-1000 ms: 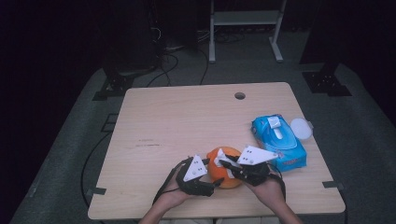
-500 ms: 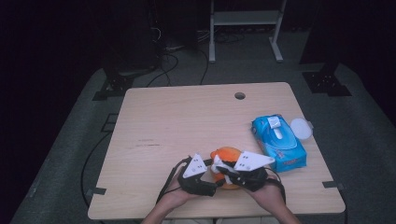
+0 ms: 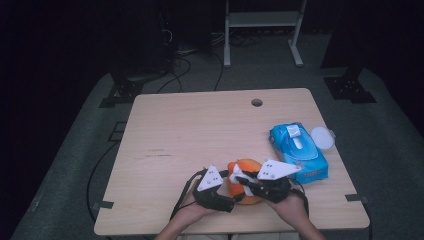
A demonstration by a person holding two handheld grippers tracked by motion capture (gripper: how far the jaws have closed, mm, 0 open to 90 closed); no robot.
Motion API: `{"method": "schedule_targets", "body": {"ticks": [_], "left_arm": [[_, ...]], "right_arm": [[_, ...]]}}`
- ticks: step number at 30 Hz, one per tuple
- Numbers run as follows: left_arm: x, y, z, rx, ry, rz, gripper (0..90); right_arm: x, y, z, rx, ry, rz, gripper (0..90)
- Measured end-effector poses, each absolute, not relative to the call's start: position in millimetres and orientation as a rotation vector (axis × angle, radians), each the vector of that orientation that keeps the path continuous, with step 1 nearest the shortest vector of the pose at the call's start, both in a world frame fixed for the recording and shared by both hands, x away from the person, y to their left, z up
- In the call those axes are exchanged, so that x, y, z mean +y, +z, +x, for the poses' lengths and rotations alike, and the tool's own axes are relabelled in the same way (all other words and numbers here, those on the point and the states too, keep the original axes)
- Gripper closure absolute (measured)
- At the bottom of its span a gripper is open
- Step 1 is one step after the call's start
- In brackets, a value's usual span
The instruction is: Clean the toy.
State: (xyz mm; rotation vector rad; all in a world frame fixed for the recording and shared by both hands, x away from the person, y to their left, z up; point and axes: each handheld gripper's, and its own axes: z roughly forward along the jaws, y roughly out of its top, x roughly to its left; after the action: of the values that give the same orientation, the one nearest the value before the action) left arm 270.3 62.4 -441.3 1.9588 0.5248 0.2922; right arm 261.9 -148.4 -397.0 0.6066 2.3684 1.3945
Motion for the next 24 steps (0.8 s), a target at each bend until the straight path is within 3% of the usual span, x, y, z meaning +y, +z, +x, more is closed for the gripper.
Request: {"method": "schedule_targets", "body": {"ticks": [4, 8, 14, 17, 20, 24], "left_arm": [[64, -441, 269, 0.534, 0.312, 1.980, 28.2], [67, -443, 271, 0.531, 0.292, 1.985, 28.4], [69, -444, 278, 0.595, 0.267, 1.933, 10.8], [72, -448, 281, 0.606, 0.244, 1.927, 9.0], [74, -447, 281, 0.599, 0.259, 1.945, 21.6], [77, -446, 281, 0.592, 0.240, 1.947, 21.9]], "right_arm": [[-146, -394, 262, 2.334, 1.320, 0.597, 77.7], [-170, -392, 270, 2.262, 1.310, 0.726, 77.7], [-169, -401, 273, 2.299, 1.388, 0.723, 77.6], [-161, -404, 270, 2.344, 1.442, 0.658, 77.4], [-161, -401, 270, 2.326, 1.402, 0.666, 77.5], [-177, -403, 278, 2.287, 1.374, 0.758, 77.5]]}}
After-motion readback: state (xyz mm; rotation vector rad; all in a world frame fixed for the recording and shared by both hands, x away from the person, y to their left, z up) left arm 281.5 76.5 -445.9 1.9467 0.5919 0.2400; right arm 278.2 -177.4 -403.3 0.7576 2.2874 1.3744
